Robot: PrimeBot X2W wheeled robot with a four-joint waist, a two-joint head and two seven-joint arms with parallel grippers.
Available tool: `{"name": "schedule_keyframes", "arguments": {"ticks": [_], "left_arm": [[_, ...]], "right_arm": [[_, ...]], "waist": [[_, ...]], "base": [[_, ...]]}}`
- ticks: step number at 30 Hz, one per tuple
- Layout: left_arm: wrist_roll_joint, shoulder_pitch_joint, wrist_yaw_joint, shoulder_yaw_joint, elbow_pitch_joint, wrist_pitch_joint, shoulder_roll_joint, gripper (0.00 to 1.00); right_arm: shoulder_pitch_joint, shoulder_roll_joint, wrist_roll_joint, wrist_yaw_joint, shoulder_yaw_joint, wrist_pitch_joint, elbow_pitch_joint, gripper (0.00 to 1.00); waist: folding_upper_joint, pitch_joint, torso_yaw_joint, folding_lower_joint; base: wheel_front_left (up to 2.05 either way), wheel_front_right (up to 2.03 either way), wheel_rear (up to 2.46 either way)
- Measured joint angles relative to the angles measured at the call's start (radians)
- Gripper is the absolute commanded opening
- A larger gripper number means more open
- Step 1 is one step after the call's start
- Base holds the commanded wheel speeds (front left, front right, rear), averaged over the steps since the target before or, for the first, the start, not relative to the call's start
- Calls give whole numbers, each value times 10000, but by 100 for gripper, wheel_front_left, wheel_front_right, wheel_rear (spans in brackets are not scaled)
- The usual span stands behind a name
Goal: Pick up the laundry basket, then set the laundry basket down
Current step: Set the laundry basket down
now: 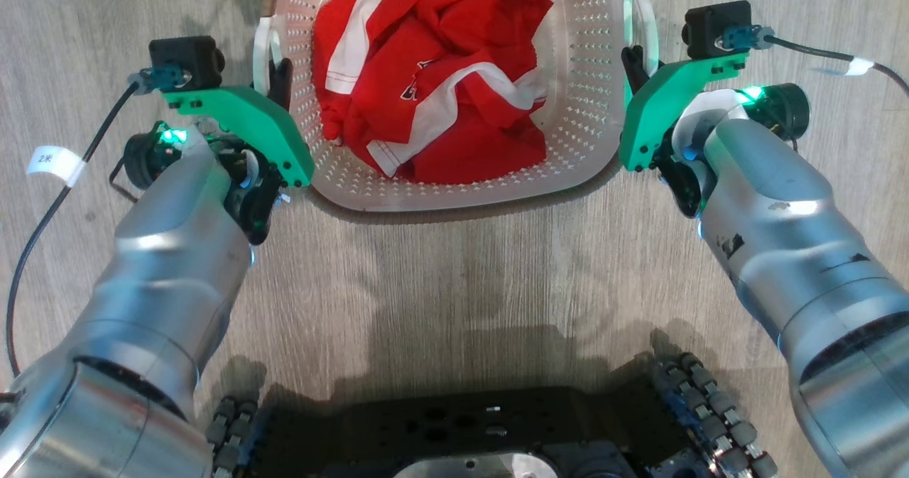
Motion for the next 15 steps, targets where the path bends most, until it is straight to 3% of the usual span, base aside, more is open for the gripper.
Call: {"name": "schedule_keyframes", "arguments": {"ticks": [1, 2, 3, 15], "left_arm": [[-29, 0, 0, 38, -10, 0, -4, 0], [-61, 2, 0, 50, -8, 0, -10, 27], [-92, 0, -4, 63, -19, -2, -12, 100], [-105, -26, 0, 608, -240, -42, 247, 100]], "right_arm": [[2, 4, -4, 0, -21, -52, 8, 0], [16, 15, -2, 0, -40, -58, 10, 28], [23, 13, -33, -2, 40, 4, 13, 100], [430, -123, 148, -50, 272, -623, -90, 100]], "waist": [[0, 3, 2, 0], [0, 1, 5, 0], [0, -3, 19, 0], [0, -366, 128, 0]], "base": [[0, 0, 0], [0, 0, 0], [0, 0, 0], [0, 0, 0]]}}
